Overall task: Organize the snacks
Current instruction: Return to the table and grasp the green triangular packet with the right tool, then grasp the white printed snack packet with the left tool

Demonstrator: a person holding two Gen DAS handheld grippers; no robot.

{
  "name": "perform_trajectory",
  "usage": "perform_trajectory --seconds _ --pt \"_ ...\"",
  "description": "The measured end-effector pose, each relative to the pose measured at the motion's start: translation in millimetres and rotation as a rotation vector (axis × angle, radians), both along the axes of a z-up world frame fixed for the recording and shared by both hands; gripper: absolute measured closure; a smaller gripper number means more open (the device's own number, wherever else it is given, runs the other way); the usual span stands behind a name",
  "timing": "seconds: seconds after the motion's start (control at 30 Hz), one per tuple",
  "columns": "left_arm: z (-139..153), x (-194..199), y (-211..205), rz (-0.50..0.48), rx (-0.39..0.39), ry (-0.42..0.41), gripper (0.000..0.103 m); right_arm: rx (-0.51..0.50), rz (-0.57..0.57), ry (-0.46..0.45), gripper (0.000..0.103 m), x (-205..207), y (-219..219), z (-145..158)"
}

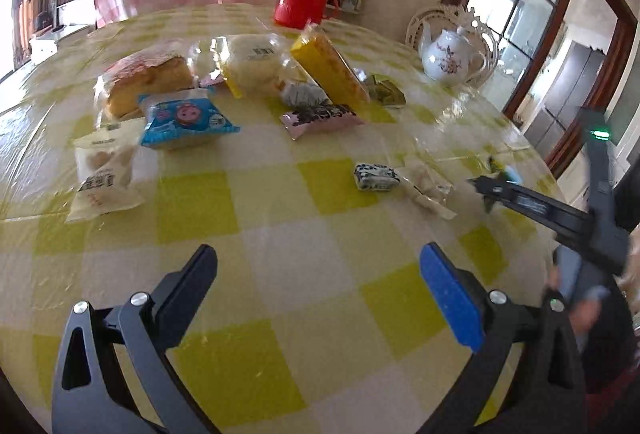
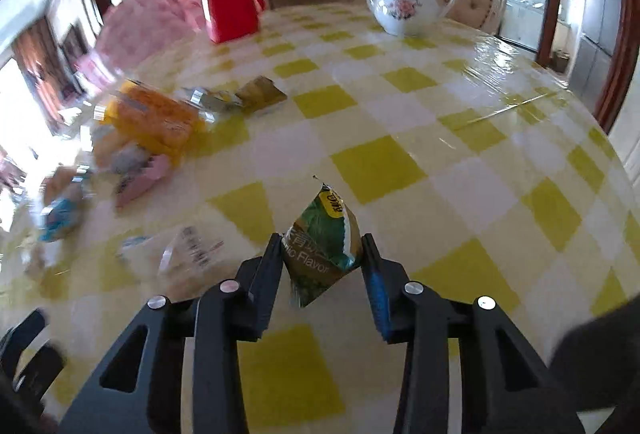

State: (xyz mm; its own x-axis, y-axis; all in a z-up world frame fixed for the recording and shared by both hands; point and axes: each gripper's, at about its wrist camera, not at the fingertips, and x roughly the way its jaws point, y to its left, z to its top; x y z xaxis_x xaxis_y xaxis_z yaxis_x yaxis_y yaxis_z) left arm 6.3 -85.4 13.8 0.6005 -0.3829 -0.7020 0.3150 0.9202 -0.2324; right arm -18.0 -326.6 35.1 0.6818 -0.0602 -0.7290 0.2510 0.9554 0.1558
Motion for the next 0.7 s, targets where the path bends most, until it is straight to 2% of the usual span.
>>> perform_trajectory --seconds 0.03,0.13,0.2,0.3,0.37,0.47,0.53,0.6,0.63,0.7 --pt "-1 3 -5 -0.012 0.018 0.001 0.002 0.014 0.006 -0.022 0.064 -7 0 3" --pt "-4 18 -36 -0.033 0.208 -0.016 0.002 0.05 -0.007 -0.061 0.064 -27 -3 4" --pt "-7 23 -50 -0.083 0.219 0.005 0.002 0.054 -0.025 -0.068 0.064 -33 -5 4" --pt "-7 23 -72 -0.153 0.151 0.04 0.002 0.05 -0.042 -0.108 0.064 -40 -7 11" --pt "-6 22 -87 -0.19 0.135 0.035 0.002 0.037 -0.048 -0.149 0.064 -46 -6 17" --pt "-5 22 -111 -0.208 0.198 -0.018 0.002 0.036 -0.058 -0.193 0.064 -51 -6 24" --pt "4 24 -124 -0.22 0.287 -0.109 0.002 0.041 -0.065 -0.202 0.064 -51 -8 25" --pt "9 29 -135 -0.31 0.365 -0.158 0.002 0.054 -0.067 -0.194 0.064 -51 -10 23" --pt "7 34 -141 -0.366 0.397 -0.145 0.002 0.06 -0.064 -0.187 0.064 -49 -9 22" --pt "3 49 -146 -0.431 0.398 -0.097 0.002 0.054 -0.058 -0.181 0.064 -48 -8 20"
